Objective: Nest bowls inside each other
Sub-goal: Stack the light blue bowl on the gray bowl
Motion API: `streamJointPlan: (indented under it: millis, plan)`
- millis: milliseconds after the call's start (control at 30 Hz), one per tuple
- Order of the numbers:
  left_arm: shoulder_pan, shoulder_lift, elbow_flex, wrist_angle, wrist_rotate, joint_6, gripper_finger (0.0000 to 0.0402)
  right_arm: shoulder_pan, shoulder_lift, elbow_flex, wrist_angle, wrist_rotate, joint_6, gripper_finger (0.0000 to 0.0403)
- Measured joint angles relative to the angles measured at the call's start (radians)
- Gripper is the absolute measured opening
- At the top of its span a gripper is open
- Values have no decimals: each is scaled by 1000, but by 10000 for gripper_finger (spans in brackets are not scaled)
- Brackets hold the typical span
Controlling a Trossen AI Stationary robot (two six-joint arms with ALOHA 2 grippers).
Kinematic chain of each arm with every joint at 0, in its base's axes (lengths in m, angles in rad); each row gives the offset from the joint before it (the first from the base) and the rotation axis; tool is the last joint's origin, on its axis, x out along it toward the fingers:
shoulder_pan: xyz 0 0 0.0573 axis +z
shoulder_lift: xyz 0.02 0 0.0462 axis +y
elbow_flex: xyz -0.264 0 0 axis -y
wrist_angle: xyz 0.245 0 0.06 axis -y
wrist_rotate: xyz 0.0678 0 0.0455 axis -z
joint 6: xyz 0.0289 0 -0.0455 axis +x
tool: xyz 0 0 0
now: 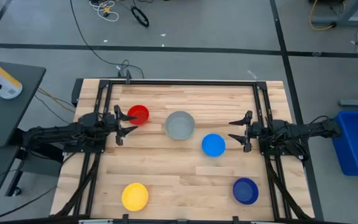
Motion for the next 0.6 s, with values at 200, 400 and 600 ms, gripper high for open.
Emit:
streamJointPlan:
  millis: [200, 400, 600]
  plan:
    - [0, 0, 0, 1, 5, -66, 206, 0, 0, 0, 23, 1, 8, 260]
    - [0, 0, 0, 1, 51, -106, 206, 0, 7, 0, -8, 133, 127, 239]
    - [0, 0, 0, 1, 27, -173, 206, 0, 59, 0, -43, 177, 192, 187]
